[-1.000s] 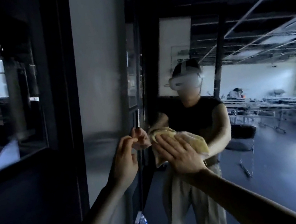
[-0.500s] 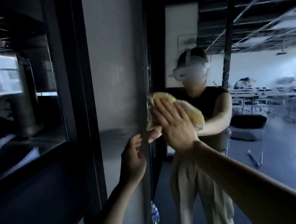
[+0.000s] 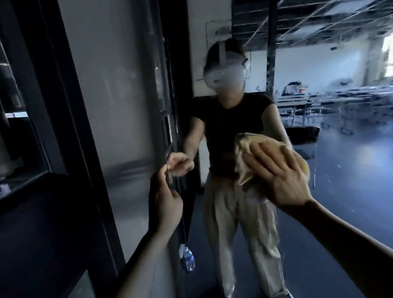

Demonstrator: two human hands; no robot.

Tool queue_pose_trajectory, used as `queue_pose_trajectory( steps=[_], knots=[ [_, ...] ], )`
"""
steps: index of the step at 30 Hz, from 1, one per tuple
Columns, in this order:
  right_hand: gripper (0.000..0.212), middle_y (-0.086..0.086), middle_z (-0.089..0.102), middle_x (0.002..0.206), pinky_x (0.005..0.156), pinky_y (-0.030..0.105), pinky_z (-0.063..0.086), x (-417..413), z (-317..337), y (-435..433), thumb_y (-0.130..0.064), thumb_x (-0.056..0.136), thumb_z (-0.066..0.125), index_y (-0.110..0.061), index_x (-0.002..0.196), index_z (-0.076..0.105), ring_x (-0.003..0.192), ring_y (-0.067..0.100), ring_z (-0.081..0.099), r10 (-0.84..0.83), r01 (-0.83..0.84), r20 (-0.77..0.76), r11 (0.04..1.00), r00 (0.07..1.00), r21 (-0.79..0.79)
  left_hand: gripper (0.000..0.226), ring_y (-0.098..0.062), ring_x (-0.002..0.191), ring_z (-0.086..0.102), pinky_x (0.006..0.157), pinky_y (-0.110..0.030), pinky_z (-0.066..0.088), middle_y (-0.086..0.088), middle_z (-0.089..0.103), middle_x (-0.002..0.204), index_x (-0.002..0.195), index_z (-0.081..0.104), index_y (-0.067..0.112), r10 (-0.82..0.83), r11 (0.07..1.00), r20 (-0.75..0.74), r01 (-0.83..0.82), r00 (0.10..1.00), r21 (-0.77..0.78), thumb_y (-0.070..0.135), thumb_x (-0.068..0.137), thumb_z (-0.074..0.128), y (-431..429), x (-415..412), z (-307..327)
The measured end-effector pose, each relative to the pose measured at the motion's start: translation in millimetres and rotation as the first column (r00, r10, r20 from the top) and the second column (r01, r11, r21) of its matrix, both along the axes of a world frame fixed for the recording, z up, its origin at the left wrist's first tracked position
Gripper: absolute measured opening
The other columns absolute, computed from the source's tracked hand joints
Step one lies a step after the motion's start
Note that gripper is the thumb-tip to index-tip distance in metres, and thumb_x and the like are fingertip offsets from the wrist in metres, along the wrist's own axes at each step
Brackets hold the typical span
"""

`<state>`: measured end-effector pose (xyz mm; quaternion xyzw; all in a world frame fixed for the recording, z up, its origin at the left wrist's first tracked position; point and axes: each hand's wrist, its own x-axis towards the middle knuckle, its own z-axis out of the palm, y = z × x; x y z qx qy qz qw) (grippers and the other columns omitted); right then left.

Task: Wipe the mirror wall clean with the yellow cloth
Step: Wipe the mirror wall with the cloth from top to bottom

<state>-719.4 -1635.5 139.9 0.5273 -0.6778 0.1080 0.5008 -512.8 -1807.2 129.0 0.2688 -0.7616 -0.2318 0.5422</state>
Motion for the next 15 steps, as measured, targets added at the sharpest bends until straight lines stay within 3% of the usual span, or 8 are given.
queue_pose_trajectory(
  steps=[3,6,8,11,15],
  knots=[
    [0.063,0.001,0.028,0.151,0.115,0.041,0.004,-10.1,-11.6,25.3,-0.026,0.086,0.042,-0.029,0.146,0.023,0.14,0.024,0.02,0.025,-0.009,0.141,0.993,0.99,-0.114,0.061,-0.026,0.123,0.048,0.097,-0.016,0.031,-0.016,0.049,0.134,0.137,0.04,0.001,-0.039,0.996,0.031,0.036,0.999,0.082,-0.021,0.08,0.034,-2.7,3.3,-4.8],
    [0.072,0.003,0.025,0.152,0.116,0.037,0.003,3.2,-12.4,-2.9,-0.017,0.08,0.052,-0.022,0.147,0.026,0.142,0.026,0.016,0.061,-0.025,0.238,0.988,0.969,-0.153,0.065,-0.022,0.118,0.052,0.091,-0.015,0.035,-0.012,0.054,0.129,0.133,0.046,0.005,-0.077,0.983,-0.002,0.076,0.997,0.166,-0.023,0.077,0.03,-8.0,4.4,-4.8],
    [0.075,-0.001,0.024,0.152,0.115,0.038,0.005,25.5,-8.8,-35.1,-0.014,0.076,0.056,-0.019,0.146,0.029,0.141,0.026,0.018,0.091,-0.066,0.211,0.99,0.973,-0.122,0.067,-0.018,0.117,0.052,0.09,-0.017,0.036,-0.009,0.055,0.129,0.133,0.047,0.006,-0.112,0.962,-0.038,0.118,0.993,0.244,-0.024,0.077,0.028,-10.1,4.3,-3.6],
    [0.067,-0.002,0.027,0.151,0.114,0.038,0.005,64.3,-8.3,-79.7,-0.016,0.079,0.043,-0.019,0.144,0.032,0.138,0.023,0.023,0.123,-0.116,0.164,0.992,0.979,-0.053,0.063,-0.016,0.115,0.051,0.092,-0.021,0.037,-0.01,0.053,0.128,0.133,0.044,0.002,-0.129,0.931,-0.09,0.152,0.988,0.331,-0.026,0.078,0.029,-12.8,5.0,-7.2],
    [0.063,0.0,0.045,0.145,0.112,0.038,0.014,101.0,-21.7,-115.6,-0.015,0.076,0.034,-0.018,0.137,0.049,0.133,0.019,0.041,0.102,-0.118,0.1,0.978,0.99,0.172,0.051,-0.03,0.117,0.052,0.089,-0.02,0.038,-0.02,0.053,0.128,0.13,0.044,-0.005,-0.063,0.932,-0.118,0.101,0.991,0.348,-0.023,0.082,0.042,-12.3,11.7,-18.6]
  ],
)
